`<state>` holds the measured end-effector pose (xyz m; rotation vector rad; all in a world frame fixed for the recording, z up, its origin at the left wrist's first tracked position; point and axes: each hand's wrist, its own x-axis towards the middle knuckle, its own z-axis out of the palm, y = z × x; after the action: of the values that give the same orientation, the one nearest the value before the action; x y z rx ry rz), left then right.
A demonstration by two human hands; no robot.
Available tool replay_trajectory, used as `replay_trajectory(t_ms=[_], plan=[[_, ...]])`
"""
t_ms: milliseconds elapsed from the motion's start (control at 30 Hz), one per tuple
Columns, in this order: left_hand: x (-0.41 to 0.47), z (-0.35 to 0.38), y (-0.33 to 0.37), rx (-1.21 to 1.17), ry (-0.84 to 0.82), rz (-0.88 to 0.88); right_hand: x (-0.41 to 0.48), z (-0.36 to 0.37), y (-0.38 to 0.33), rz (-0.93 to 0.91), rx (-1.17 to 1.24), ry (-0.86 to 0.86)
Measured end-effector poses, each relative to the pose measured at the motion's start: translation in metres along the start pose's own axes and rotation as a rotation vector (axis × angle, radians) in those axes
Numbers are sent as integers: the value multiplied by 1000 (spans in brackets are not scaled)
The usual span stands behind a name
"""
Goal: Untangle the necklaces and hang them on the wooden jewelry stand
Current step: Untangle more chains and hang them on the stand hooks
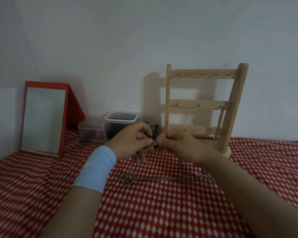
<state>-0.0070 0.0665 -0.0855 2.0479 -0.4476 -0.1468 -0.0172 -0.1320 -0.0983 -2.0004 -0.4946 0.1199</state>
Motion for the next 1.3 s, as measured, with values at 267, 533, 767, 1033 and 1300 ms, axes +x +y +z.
replay_trajectory(t_ms=[267,533,767,1033,1300], plan=[[0,-3,2,159,62,51,-8,0,-11,65,68,16],[-1,1,8,191,19,-54,-5,2,-8,58,101,65],[1,-8,4,325,144,59,5,-1,9,116,-99,193],[0,-16,2,470,-17,-270,5,-8,15,196,-40,119],[5,24,15,157,47,25,4,-11,2,25,66,26]])
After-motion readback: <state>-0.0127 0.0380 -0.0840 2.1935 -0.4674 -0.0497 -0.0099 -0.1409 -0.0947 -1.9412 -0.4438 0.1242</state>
